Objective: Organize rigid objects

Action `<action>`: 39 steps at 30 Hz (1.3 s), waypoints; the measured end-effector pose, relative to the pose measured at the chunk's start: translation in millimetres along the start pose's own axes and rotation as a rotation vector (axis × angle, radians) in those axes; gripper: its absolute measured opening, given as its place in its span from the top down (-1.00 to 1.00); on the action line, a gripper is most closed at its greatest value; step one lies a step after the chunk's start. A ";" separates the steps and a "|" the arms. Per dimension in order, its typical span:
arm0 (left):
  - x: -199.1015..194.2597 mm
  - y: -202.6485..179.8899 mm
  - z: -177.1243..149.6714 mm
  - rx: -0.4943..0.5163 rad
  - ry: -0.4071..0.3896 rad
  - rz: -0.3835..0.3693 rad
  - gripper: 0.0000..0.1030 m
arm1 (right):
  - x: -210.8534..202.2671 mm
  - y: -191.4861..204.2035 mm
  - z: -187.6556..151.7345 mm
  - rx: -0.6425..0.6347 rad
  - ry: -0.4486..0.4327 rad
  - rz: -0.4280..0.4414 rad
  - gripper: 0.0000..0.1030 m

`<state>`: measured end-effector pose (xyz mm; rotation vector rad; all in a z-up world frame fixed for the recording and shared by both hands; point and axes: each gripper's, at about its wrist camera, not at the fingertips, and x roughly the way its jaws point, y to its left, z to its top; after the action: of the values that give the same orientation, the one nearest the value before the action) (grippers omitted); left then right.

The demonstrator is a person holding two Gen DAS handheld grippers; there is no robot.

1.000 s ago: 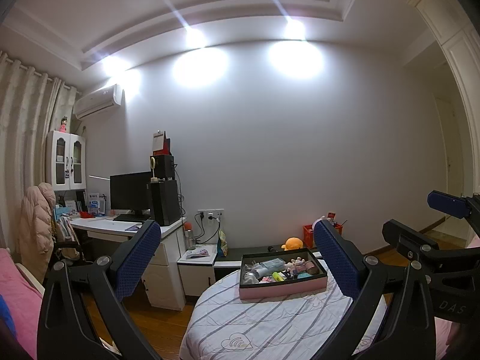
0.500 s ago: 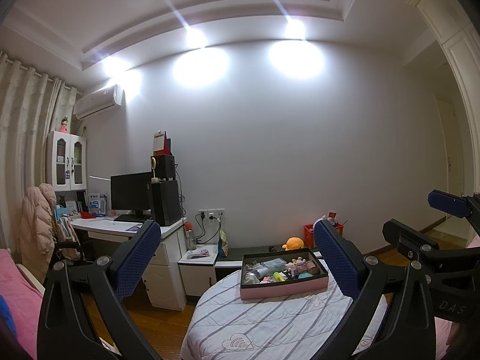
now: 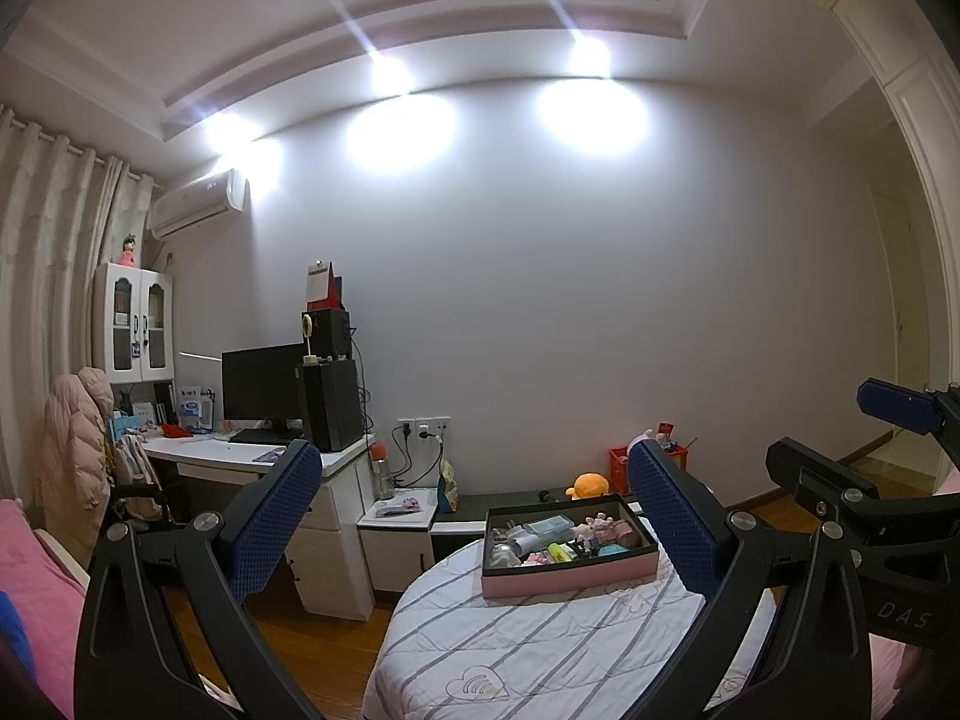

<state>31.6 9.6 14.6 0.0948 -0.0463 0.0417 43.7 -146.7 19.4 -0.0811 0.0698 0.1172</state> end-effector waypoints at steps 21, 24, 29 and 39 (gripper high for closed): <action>-4.4 2.5 -0.7 0.009 -0.024 0.005 -0.99 | 0.5 4.5 1.0 -0.005 0.004 -0.004 -0.69; -4.6 3.2 -0.6 0.009 -0.024 0.004 -0.99 | 0.1 4.8 1.3 -0.005 0.002 -0.003 -0.69; -4.8 3.4 -0.9 0.010 -0.025 0.005 -0.99 | 0.3 4.8 1.8 -0.006 0.003 -0.003 -0.69; -5.4 4.4 0.2 0.007 -0.024 0.005 -0.99 | -0.5 5.5 4.3 -0.008 0.003 -0.001 -0.69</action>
<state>26.0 13.8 14.9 0.1023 -0.0702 0.0460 42.8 -140.9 23.3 -0.0892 0.0719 0.1165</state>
